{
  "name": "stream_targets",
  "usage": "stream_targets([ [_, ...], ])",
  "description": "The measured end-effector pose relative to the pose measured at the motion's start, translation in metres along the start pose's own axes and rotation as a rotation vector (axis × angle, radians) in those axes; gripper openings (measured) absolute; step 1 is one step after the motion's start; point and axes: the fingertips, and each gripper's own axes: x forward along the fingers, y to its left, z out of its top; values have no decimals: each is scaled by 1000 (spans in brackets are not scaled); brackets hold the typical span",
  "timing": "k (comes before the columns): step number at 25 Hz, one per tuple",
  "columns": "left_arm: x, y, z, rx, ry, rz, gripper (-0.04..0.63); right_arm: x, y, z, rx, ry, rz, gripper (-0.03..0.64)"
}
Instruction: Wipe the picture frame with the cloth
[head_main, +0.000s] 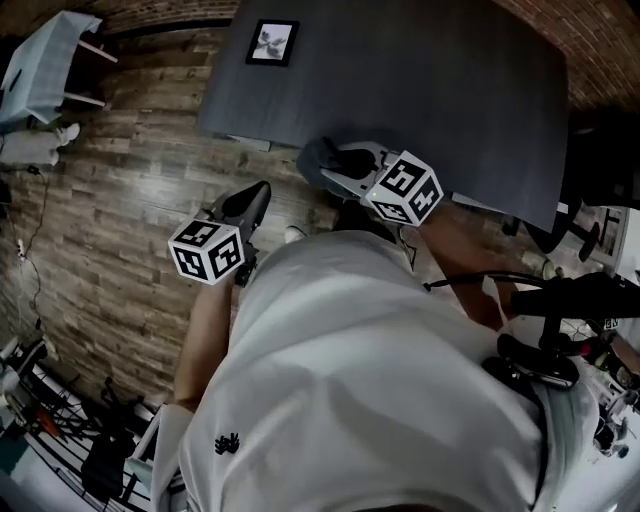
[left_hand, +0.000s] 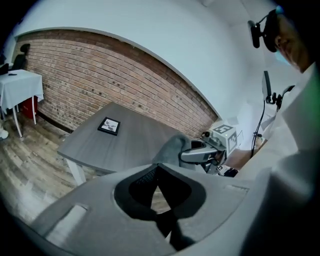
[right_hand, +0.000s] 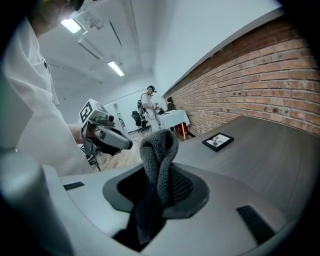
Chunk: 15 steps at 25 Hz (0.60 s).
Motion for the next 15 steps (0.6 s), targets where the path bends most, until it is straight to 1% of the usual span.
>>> stream_targets([
  [9, -34, -5, -36, 11, -15, 1, 12, 1, 55, -14, -39, 8, -18, 107],
  [15, -43, -17, -48, 18, -21, -6, 12, -8, 76, -22, -51, 17, -20, 107],
])
